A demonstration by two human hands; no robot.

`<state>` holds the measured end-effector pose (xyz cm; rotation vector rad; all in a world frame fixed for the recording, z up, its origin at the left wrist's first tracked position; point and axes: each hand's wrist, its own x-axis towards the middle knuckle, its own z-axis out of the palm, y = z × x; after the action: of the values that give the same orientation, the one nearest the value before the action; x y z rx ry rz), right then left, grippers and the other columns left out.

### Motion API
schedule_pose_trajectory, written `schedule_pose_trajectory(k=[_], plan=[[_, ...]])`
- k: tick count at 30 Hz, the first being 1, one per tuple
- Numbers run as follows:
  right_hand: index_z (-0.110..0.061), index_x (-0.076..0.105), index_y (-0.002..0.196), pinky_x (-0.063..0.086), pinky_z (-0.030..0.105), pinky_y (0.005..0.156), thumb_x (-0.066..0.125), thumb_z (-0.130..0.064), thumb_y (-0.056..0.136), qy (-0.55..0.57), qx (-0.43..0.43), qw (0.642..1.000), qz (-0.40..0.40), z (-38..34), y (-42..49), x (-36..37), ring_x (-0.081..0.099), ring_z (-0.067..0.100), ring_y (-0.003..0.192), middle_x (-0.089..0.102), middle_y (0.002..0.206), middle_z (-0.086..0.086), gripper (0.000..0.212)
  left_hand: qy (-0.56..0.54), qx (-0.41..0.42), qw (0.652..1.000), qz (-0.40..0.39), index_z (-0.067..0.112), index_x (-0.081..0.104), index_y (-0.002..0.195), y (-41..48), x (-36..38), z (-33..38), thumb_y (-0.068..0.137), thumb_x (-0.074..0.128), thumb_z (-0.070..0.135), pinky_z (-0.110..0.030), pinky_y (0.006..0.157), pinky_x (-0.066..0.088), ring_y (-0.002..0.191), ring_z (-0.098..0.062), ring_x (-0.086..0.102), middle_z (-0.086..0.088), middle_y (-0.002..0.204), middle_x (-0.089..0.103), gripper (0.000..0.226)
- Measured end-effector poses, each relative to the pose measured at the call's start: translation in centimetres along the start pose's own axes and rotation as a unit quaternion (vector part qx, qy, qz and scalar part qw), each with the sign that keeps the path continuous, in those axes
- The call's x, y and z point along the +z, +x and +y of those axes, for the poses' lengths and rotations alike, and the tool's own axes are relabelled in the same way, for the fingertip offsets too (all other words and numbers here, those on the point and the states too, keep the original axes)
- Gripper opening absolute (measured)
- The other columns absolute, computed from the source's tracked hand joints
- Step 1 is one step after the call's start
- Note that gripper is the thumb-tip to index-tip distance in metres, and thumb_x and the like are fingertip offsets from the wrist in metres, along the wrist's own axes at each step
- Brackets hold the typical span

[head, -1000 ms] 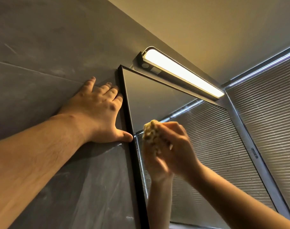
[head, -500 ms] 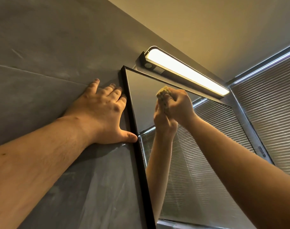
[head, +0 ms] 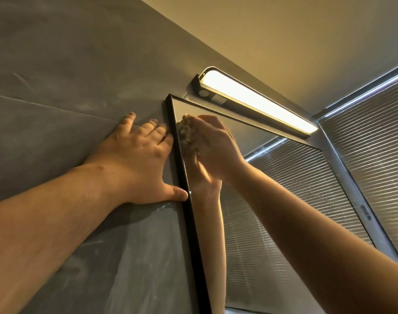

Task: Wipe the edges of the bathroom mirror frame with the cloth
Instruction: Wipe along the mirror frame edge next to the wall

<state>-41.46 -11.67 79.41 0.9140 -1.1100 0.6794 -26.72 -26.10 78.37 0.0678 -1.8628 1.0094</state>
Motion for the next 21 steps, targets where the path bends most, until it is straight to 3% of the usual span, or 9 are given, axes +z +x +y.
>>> schedule_pose_trajectory(k=[3, 6, 8, 11, 16, 19, 21], plan=[[-0.015, 0.058, 0.135, 0.042, 0.036, 0.106, 0.048, -0.012, 0.099, 0.018, 0.091, 0.995, -0.04, 1.7, 3.2, -0.6, 0.05, 0.027, 0.126, 0.053, 0.138, 0.011, 0.037, -0.003, 0.004, 1.0, -0.005, 0.017, 0.002, 0.154, 0.0, 0.0, 0.1, 0.059, 0.018, 0.098, -0.052, 0.121, -0.002, 0.151, -0.021, -0.002, -0.003, 0.164, 0.001, 0.126], [-0.015, 0.057, 0.135, 0.039, 0.028, 0.107, 0.048, -0.011, 0.099, -0.004, 0.124, 0.992, -0.038, 3.5, 4.1, -0.8, 0.048, 0.025, 0.127, 0.052, 0.138, 0.011, 0.038, -0.003, 0.001, 1.0, -0.002, 0.017, 0.003, 0.155, 0.1, 0.1, 0.0, 0.059, 0.019, 0.099, -0.053, 0.12, -0.002, 0.151, -0.022, -0.002, -0.003, 0.164, 0.002, 0.127], [-0.01, 0.06, 0.132, 0.046, 0.04, 0.102, 0.055, -0.008, 0.094, -0.008, 0.111, 0.994, -0.016, 4.1, 3.4, -0.8, 0.051, 0.03, 0.121, 0.056, 0.128, 0.015, 0.038, -0.003, 0.001, 1.0, -0.007, 0.017, 0.002, 0.155, 0.0, 0.1, 0.0, 0.06, 0.02, 0.098, -0.053, 0.12, -0.003, 0.151, -0.022, -0.003, -0.004, 0.164, 0.001, 0.126], [-0.011, 0.06, 0.131, 0.051, 0.045, 0.094, 0.06, -0.006, 0.089, -0.03, 0.089, 0.996, 0.01, 3.2, 1.1, -0.5, 0.053, 0.03, 0.117, 0.057, 0.123, 0.012, 0.042, -0.005, -0.001, 1.0, -0.018, 0.016, 0.003, 0.155, 0.2, -0.1, 0.1, 0.058, 0.022, 0.099, -0.054, 0.12, -0.002, 0.151, -0.022, -0.003, -0.003, 0.164, 0.001, 0.128], [-0.011, 0.061, 0.131, 0.052, 0.042, 0.097, 0.062, -0.003, 0.092, 0.022, -0.03, 0.999, 0.023, 0.1, -0.5, 0.4, 0.057, 0.03, 0.118, 0.06, 0.127, 0.011, 0.04, 0.008, 0.004, 0.999, -0.031, 0.014, 0.005, 0.153, 0.7, -0.8, 0.1, 0.054, 0.028, 0.101, -0.056, 0.119, 0.001, 0.15, -0.025, 0.0, -0.004, 0.162, 0.004, 0.133], [-0.008, 0.062, 0.128, 0.054, 0.042, 0.094, 0.067, 0.0, 0.089, 0.016, -0.02, 0.999, 0.035, 2.6, 1.0, 0.1, 0.06, 0.028, 0.116, 0.062, 0.123, 0.013, 0.041, 0.008, 0.0, 0.999, -0.039, 0.013, -0.002, 0.154, 0.6, -0.4, 0.2, 0.056, 0.027, 0.1, -0.056, 0.119, -0.004, 0.15, -0.024, -0.008, -0.005, 0.163, -0.004, 0.135], [-0.009, 0.063, 0.127, 0.053, 0.028, 0.095, 0.066, 0.0, 0.089, 0.001, 0.027, 0.999, 0.038, 4.6, 1.7, -0.4, 0.06, 0.024, 0.115, 0.062, 0.122, 0.011, 0.039, 0.008, 0.001, 0.999, -0.037, 0.013, -0.003, 0.154, 0.4, -0.1, 0.3, 0.056, 0.024, 0.101, -0.056, 0.119, -0.005, 0.15, -0.024, -0.01, -0.005, 0.163, -0.006, 0.134]])
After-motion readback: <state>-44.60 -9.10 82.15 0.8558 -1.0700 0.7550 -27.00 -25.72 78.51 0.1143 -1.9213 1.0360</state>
